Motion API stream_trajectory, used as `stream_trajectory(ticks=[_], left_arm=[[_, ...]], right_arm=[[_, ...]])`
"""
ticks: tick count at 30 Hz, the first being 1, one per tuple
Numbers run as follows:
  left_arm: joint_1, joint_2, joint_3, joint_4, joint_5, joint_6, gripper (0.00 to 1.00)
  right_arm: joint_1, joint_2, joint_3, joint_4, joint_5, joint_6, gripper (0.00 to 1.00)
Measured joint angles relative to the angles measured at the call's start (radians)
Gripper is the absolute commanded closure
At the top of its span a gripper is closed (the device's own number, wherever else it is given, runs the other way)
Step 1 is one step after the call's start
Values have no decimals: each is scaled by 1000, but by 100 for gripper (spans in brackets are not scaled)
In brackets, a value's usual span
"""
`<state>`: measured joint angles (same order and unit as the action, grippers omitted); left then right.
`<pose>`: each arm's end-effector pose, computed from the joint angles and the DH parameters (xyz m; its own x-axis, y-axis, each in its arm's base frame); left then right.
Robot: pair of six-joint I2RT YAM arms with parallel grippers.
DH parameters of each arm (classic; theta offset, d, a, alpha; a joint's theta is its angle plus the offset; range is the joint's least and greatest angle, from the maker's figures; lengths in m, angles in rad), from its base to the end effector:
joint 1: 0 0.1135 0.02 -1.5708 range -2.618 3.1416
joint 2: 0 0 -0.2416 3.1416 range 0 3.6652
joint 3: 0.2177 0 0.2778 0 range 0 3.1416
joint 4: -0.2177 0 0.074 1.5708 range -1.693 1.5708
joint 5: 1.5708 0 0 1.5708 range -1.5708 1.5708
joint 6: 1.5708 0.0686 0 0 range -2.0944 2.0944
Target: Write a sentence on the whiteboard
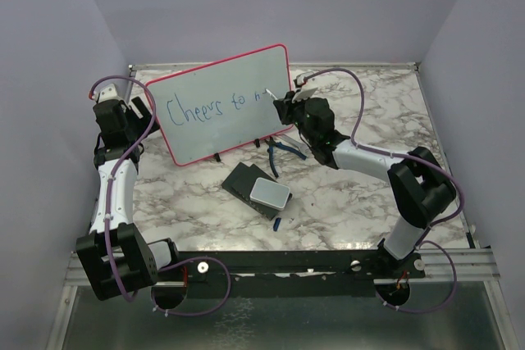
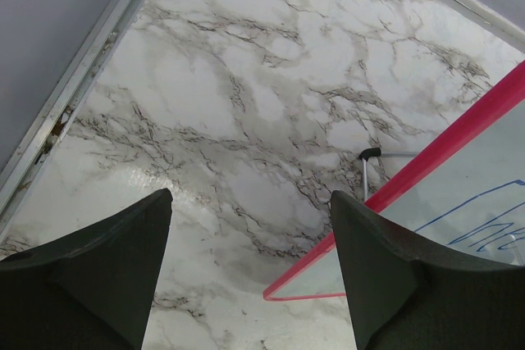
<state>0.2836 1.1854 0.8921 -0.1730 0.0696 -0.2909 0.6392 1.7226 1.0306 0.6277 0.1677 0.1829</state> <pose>0.3214 0.0887 0.2524 -0.3505 -0.4002 -0.8467 -0.3341 0.8981 -0.2861 0.3640 0.2563 0.2163 -0.1334 0.1243 -0.9832 -0.4375 0.8828 0.1710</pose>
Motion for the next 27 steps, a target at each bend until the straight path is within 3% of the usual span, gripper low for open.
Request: stream_trajectory(ticks=[27], left_arm=[[0, 0, 0, 0, 0, 0, 20]], right_arm=[[0, 28, -1, -3, -56, 4, 99]])
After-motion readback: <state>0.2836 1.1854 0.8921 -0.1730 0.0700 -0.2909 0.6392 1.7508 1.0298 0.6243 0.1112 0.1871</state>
